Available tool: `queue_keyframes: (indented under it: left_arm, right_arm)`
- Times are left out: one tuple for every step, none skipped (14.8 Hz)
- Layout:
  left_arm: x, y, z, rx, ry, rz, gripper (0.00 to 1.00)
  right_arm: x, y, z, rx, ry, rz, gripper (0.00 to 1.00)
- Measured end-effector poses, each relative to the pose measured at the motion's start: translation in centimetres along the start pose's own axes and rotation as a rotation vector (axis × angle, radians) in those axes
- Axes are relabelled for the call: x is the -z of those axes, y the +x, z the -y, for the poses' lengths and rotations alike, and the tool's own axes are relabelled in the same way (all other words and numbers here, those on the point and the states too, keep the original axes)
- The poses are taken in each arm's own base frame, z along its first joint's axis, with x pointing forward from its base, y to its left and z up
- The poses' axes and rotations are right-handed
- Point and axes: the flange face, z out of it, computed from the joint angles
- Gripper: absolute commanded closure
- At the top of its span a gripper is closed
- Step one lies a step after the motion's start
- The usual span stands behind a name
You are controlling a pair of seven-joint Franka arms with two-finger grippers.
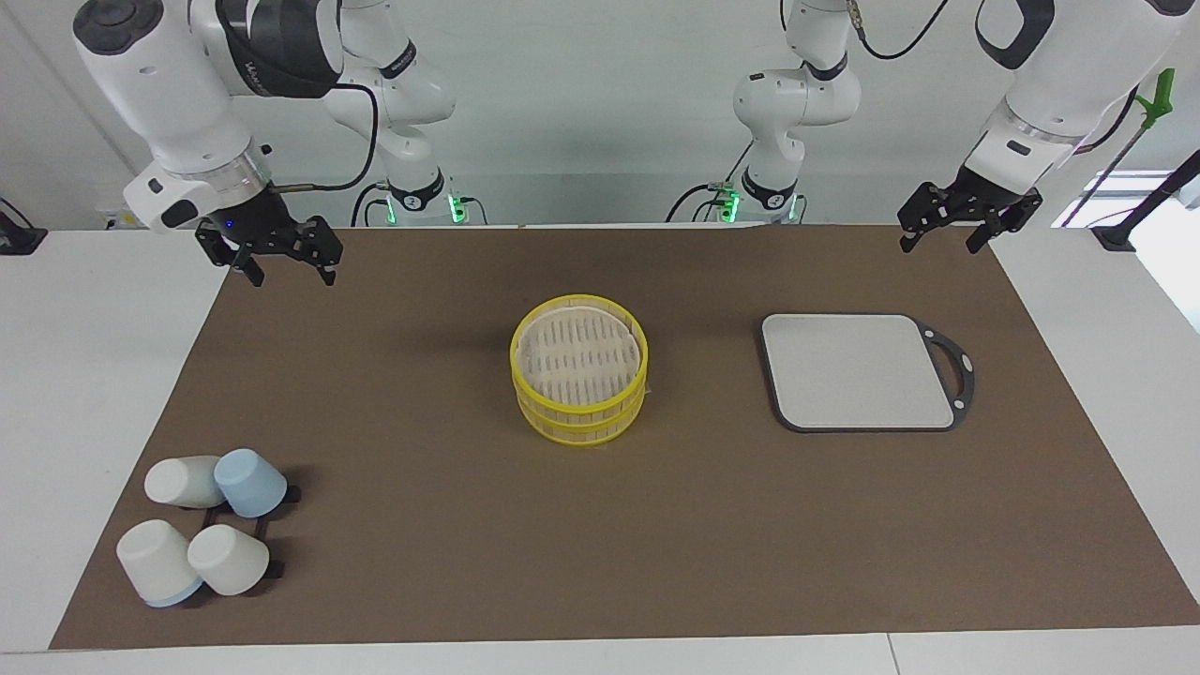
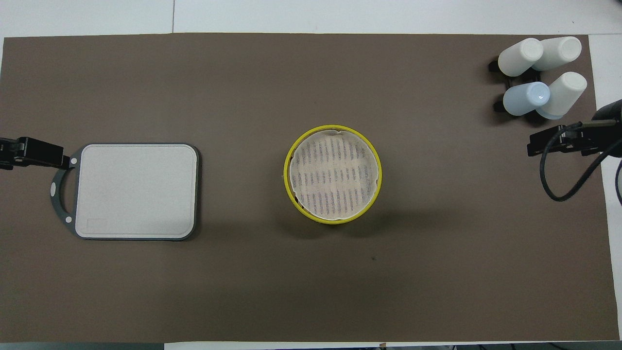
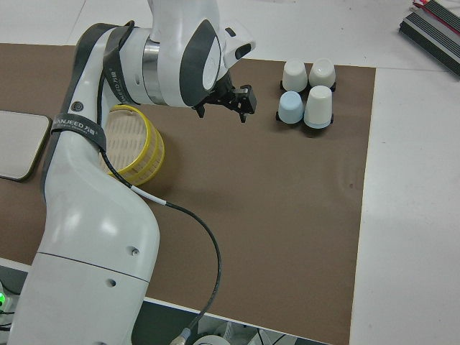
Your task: Place bun in steamer
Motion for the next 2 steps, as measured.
queue_keyframes:
  left_arm:
    - [0.0,0.0,0.0,0.0,0.0,0.0,0.0]
    - [0.0,0.0,0.0,0.0,0.0,0.0,0.0]
  right_arm:
    - [0.0,0.0,0.04,0.001,0.0,0.0,0.0]
    - [0.0,0.0,0.09,0.003,0.0,0.0,0.0]
